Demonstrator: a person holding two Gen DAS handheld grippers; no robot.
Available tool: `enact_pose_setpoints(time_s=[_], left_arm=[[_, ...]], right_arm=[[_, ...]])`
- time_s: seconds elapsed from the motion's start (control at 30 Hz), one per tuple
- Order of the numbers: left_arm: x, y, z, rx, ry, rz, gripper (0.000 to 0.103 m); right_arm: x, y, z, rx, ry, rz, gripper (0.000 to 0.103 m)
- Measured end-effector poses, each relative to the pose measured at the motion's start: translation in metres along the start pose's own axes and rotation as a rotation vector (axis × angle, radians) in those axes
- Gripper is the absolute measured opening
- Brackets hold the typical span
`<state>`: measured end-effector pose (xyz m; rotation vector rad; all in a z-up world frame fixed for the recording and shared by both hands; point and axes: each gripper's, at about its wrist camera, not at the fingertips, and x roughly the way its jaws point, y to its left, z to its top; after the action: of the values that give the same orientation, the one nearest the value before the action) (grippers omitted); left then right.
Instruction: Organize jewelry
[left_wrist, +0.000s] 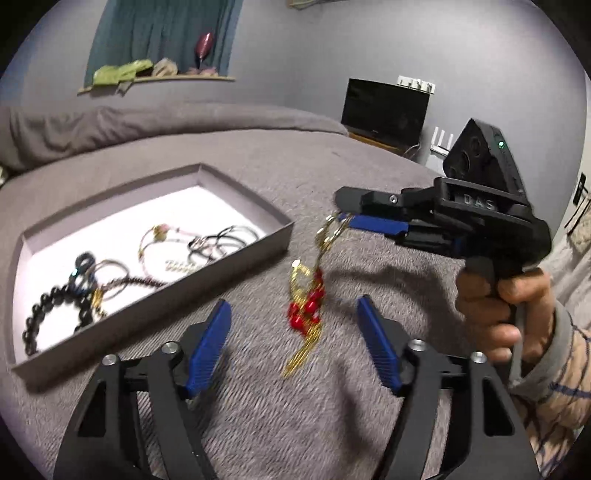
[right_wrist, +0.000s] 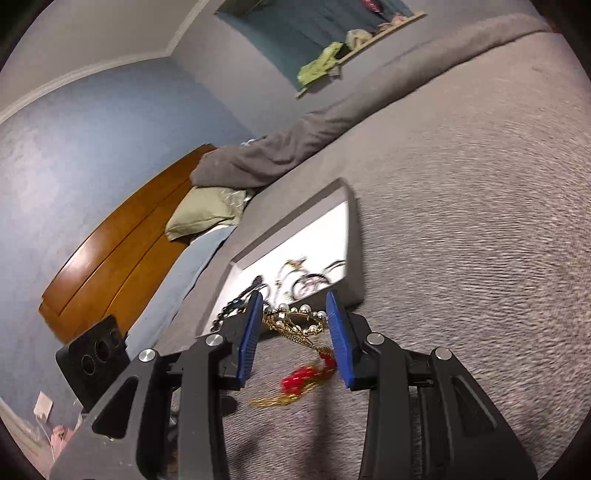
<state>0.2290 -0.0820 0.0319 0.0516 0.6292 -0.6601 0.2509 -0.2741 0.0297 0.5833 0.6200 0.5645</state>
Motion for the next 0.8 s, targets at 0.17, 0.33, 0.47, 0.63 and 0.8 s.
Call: enact_pose_setpoints(time_s=[0.17, 0.33, 0.47, 0.63, 0.8], left_arm=[[0.03, -0.003, 0.009, -0.028, 0.026, -0.005, 0.072], [0.054, 0.0, 0.012, -0.081, 0.079, -0.049, 0.03], [0.052, 0.007, 0.011, -0.124, 0.066, -0.078, 0.017], [0.039, -0.003, 0.008, -0.077, 0.054, -0.113, 0.016], [0.027, -0.006, 0.008, -0.059, 0.031, -0.094, 0.016]], right_arm=[[0.004, 0.015, -0.001, -0.031, 0.017, 0.048, 0.036], [-0.004, 0.015, 0.002, -0.024, 0.006, 0.106, 0.036], [-0.009, 0.013, 0.004, -0.023, -0.01, 0.092, 0.036], [-0.012, 0.005, 0.009, -0.011, -0.049, 0.033, 0.036], [-0.008, -0.006, 0.01, 0.06, -0.021, 0.087, 0.036]])
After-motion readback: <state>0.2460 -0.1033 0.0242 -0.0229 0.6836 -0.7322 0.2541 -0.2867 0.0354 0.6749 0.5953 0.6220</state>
